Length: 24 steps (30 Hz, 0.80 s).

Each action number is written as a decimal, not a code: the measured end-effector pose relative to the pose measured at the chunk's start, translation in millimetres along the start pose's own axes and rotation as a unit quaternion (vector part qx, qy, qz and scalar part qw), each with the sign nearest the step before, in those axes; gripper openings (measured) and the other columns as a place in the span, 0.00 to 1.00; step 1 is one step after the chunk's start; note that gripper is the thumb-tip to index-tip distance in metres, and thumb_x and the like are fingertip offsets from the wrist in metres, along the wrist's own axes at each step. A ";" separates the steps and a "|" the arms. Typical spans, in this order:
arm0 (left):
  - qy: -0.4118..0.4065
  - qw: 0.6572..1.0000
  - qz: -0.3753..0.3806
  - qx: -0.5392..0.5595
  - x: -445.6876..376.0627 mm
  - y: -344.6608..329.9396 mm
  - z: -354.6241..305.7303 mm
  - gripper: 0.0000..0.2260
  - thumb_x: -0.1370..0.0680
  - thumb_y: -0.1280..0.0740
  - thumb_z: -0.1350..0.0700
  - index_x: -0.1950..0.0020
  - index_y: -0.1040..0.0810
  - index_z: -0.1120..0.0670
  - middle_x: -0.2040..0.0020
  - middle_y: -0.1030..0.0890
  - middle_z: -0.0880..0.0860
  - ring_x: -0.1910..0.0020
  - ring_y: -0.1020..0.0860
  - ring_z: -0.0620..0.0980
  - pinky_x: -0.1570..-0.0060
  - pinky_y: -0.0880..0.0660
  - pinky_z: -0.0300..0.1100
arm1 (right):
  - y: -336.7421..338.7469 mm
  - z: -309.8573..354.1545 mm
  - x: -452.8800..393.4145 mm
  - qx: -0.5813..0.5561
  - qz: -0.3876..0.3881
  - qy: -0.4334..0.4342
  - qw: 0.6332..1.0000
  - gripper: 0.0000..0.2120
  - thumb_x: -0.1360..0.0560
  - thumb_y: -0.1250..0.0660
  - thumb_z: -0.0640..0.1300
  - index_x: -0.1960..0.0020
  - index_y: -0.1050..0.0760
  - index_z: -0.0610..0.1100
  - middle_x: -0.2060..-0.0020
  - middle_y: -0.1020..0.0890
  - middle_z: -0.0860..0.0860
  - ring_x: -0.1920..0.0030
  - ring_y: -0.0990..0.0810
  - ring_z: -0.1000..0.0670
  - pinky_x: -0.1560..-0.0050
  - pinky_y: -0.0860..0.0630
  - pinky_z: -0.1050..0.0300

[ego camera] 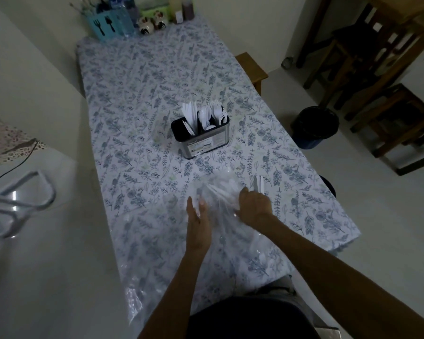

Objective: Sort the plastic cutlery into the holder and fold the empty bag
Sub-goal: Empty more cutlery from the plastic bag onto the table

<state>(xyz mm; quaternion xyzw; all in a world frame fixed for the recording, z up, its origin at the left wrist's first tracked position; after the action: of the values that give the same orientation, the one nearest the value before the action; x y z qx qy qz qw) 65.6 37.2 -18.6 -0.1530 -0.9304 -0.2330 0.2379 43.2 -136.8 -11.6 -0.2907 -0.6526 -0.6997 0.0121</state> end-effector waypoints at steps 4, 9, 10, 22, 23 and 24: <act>0.005 0.982 0.022 -0.186 -19.4 4.7 26.8 0.26 0.14 0.52 0.41 0.17 0.45 0.46 0.16 0.47 0.51 0.17 0.47 0.55 0.22 0.46 0.58 | -3.5 -23.2 2.3 -0.055 0.006 -0.030 0.998 0.33 0.24 0.36 0.66 0.36 0.33 0.38 0.44 0.19 0.43 0.46 0.18 0.42 0.51 0.22 0.51; 0.031 0.959 0.006 -0.282 -29.8 12.0 35.7 0.30 0.17 0.44 0.35 0.17 0.44 0.44 0.15 0.52 0.53 0.17 0.49 0.58 0.26 0.45 0.70 | -18.7 -44.5 10.1 -0.140 0.031 -0.086 0.986 0.33 0.26 0.33 0.65 0.36 0.32 0.39 0.46 0.19 0.43 0.47 0.18 0.42 0.48 0.21 0.50; 0.031 0.954 0.004 -0.299 -33.7 14.7 36.5 0.32 0.18 0.43 0.35 0.17 0.45 0.44 0.15 0.53 0.53 0.17 0.50 0.58 0.27 0.46 0.72 | -21.8 -47.7 11.4 -0.165 0.037 -0.097 0.981 0.32 0.26 0.32 0.64 0.37 0.31 0.39 0.47 0.19 0.44 0.49 0.18 0.43 0.49 0.20 0.50; -0.109 0.886 0.085 -0.443 -68.3 52.8 36.2 0.44 0.26 0.26 0.39 0.17 0.44 0.44 0.15 0.57 0.49 0.17 0.54 0.54 0.26 0.51 0.71 | -22.3 -75.6 -5.6 -0.412 0.010 -0.263 0.872 0.34 0.29 0.26 0.55 0.32 0.31 0.36 0.41 0.21 0.40 0.41 0.21 0.40 0.50 0.26 0.53; -0.140 0.862 0.116 -0.472 -75.7 58.3 33.6 0.44 0.27 0.24 0.40 0.17 0.43 0.44 0.15 0.56 0.48 0.16 0.54 0.52 0.25 0.52 0.70 | -24.8 -76.5 -6.7 -0.413 0.016 -0.272 0.869 0.35 0.28 0.26 0.55 0.31 0.33 0.36 0.40 0.21 0.39 0.40 0.21 0.39 0.48 0.25 0.51; -0.175 0.834 0.149 -0.501 -83.5 64.3 31.8 0.44 0.28 0.23 0.42 0.18 0.41 0.44 0.15 0.55 0.47 0.16 0.53 0.51 0.25 0.53 0.69 | -27.2 -77.0 -6.9 -0.411 0.020 -0.282 0.867 0.36 0.28 0.26 0.55 0.31 0.34 0.35 0.40 0.22 0.39 0.40 0.21 0.37 0.46 0.24 0.49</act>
<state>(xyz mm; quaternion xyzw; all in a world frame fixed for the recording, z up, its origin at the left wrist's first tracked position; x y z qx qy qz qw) 149.3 93.1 -63.0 -0.4263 -0.6784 -0.5983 -0.0058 8.1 -206.2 -37.6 -0.4667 -0.2757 -0.7927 -0.2790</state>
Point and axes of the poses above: each hand's wrist, its own x-axis away from the middle knuckle, its own y-axis out of the back of the hand, z = x × y, the point moved 4 cm from there along -x, towards the middle knuckle
